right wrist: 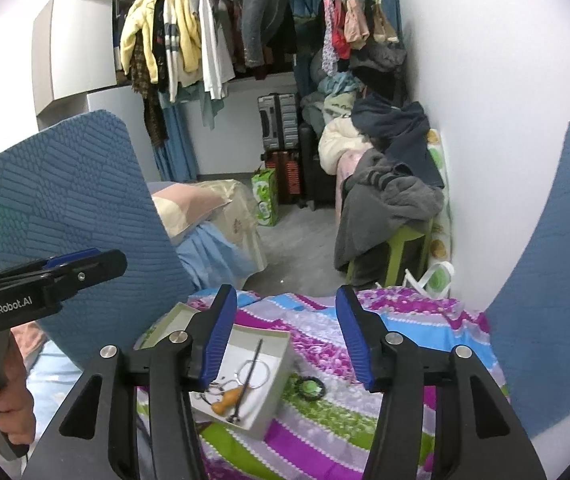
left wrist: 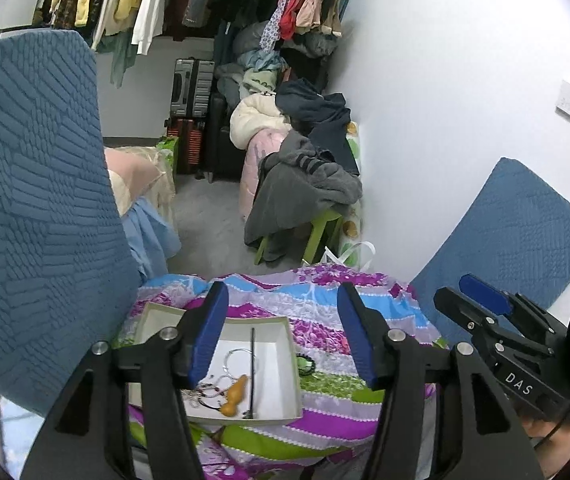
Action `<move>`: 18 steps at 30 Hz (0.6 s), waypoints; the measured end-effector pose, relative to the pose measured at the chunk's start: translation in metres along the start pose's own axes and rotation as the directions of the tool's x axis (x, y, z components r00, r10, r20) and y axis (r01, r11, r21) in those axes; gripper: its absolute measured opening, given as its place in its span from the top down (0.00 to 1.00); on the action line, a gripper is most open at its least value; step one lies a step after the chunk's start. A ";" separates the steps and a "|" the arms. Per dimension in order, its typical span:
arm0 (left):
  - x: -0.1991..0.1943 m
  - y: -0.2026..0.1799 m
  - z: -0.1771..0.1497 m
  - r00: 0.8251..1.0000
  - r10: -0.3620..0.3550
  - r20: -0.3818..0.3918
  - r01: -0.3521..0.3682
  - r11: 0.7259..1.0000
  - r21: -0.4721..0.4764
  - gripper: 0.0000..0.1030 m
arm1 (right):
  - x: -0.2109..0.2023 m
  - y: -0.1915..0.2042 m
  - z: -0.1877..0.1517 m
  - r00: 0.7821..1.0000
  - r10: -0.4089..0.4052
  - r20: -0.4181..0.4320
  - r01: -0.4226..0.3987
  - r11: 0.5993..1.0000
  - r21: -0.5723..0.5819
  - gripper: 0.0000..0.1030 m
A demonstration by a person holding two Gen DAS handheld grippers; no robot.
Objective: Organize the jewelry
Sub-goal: 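Move the left tool to the black beaded bracelet while the right tool approaches the pink clip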
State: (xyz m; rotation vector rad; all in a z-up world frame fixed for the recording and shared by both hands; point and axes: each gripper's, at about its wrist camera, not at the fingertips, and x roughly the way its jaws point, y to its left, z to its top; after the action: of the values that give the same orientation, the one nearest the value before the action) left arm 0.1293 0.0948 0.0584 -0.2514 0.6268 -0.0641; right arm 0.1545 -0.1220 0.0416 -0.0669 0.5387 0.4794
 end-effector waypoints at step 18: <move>0.037 -0.058 -0.065 1.000 -0.025 -0.017 0.025 0.999 -0.034 0.44 | -0.009 -0.072 -0.071 0.998 -0.048 -0.028 0.049 0.998 0.035 0.50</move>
State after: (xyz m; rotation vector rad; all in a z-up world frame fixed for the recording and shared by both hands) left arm 0.1222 0.0201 0.0009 -0.2921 0.6421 -0.0798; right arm 0.1463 -0.2033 -0.0193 -0.0523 0.5708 0.4218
